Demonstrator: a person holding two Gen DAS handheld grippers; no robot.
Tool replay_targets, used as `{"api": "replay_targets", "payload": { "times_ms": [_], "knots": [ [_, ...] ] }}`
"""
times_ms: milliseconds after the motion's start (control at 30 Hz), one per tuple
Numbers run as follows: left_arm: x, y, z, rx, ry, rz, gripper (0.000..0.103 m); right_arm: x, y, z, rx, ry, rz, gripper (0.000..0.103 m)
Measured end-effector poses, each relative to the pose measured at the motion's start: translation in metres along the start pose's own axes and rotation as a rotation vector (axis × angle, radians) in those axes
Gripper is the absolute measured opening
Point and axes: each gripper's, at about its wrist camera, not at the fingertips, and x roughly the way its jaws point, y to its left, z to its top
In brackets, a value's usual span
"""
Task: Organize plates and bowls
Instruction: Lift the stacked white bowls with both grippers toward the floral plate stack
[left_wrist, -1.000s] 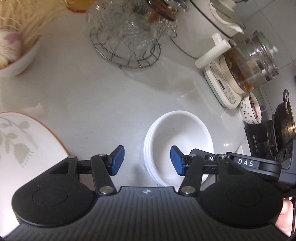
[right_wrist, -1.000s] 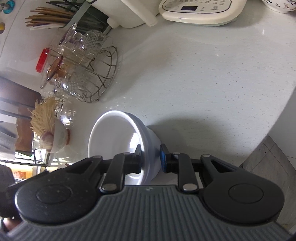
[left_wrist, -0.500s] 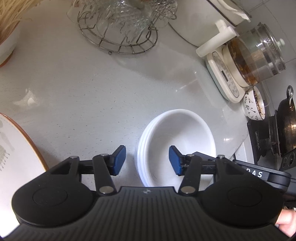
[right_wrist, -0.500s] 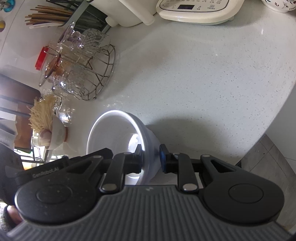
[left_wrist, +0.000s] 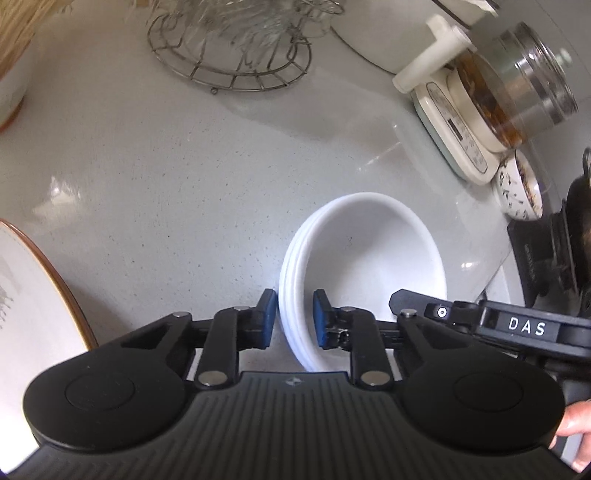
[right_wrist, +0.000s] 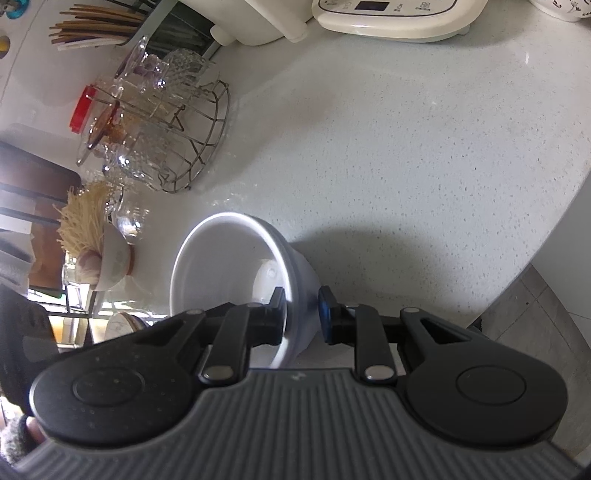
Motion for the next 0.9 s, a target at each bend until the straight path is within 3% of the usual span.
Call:
{"api": "replay_targets", "payload": {
  "times_ms": [333, 900],
  "knots": [
    [-0.018, -0.009, -0.004, 0.039, -0.033, -0.008, 0.024, -0.017, 0.000, -0.004, 0.018, -0.011, 0.034, 0.022],
    [-0.074, -0.029, -0.012, 0.085, -0.106, -0.025, 0.025, -0.063, 0.030, -0.007, -0.053, -0.106, 0.060, 0.022]
  ]
}}
